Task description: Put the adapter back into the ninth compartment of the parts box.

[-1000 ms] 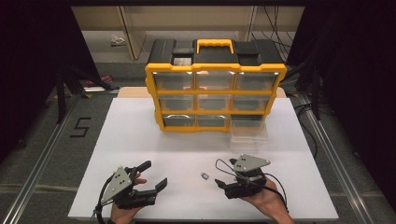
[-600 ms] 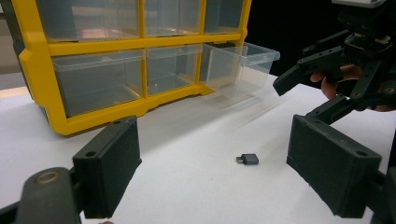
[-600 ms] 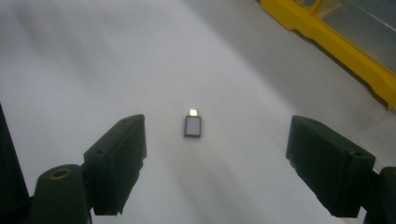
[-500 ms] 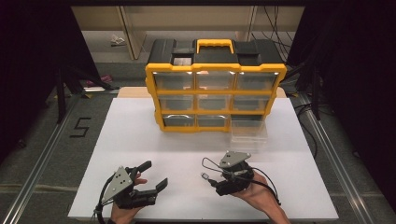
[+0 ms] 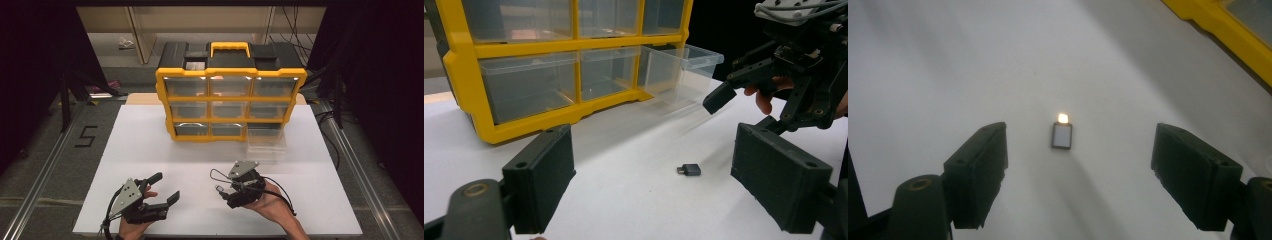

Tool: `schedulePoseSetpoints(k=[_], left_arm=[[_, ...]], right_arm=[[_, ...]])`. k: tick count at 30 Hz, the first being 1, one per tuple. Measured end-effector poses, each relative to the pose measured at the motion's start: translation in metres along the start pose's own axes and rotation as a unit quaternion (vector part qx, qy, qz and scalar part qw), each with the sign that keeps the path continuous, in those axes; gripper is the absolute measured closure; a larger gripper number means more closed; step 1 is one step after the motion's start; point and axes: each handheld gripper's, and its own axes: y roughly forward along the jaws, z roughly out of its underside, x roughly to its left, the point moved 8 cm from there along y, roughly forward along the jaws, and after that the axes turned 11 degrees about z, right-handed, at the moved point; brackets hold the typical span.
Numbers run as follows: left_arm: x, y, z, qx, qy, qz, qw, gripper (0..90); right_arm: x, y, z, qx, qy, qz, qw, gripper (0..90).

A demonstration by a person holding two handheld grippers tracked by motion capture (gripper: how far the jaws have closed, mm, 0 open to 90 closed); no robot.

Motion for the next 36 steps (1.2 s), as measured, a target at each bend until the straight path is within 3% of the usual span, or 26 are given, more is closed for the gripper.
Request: schedulePoseSetpoints(k=[16,36], left_arm=[[0.000,0.000,0.000,0.001,0.000,0.001,1.0000,16.8],[0.000,0.000,0.000,0.002,0.000,0.001,1.0000,17.0]], right_arm=[[0.004,0.018,-0.002,0.032,-0.022,-0.011,0.9992,30.4],[0.011,0.040,-0.002,0.067,-0.044,-0.018,0.9966,53.4]])
